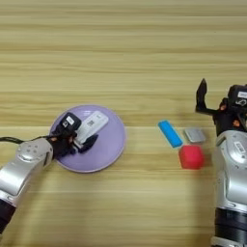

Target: Move the objects on the table

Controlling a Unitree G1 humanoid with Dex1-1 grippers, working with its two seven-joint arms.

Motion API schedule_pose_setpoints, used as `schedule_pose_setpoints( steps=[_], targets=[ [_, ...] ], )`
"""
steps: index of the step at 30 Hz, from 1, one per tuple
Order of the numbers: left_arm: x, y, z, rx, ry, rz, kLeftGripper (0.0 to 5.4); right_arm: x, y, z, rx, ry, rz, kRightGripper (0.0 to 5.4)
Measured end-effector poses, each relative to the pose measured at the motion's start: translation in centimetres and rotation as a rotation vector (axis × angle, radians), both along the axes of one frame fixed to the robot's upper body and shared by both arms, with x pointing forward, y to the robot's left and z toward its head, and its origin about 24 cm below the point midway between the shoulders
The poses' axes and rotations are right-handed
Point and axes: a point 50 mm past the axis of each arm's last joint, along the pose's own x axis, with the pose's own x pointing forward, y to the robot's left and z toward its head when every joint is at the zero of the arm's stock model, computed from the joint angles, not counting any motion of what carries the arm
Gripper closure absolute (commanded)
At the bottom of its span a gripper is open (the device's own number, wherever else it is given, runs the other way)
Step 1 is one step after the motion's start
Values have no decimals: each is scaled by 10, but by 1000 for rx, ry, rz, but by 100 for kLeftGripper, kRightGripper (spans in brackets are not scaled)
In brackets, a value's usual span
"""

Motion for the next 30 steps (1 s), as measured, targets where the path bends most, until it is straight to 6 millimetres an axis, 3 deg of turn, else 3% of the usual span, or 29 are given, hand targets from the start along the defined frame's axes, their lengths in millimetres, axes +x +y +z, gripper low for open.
schedule_pose_setpoints(
  steps=[7, 30],
  targets=[
    [0, 0, 0, -12, 5, -5, 253, 0, 0, 1, -1, -4, 1, 0],
    [1, 9, 1, -73, 17, 28, 255, 0, 0, 1, 4, -3, 2, 0]
  ],
)
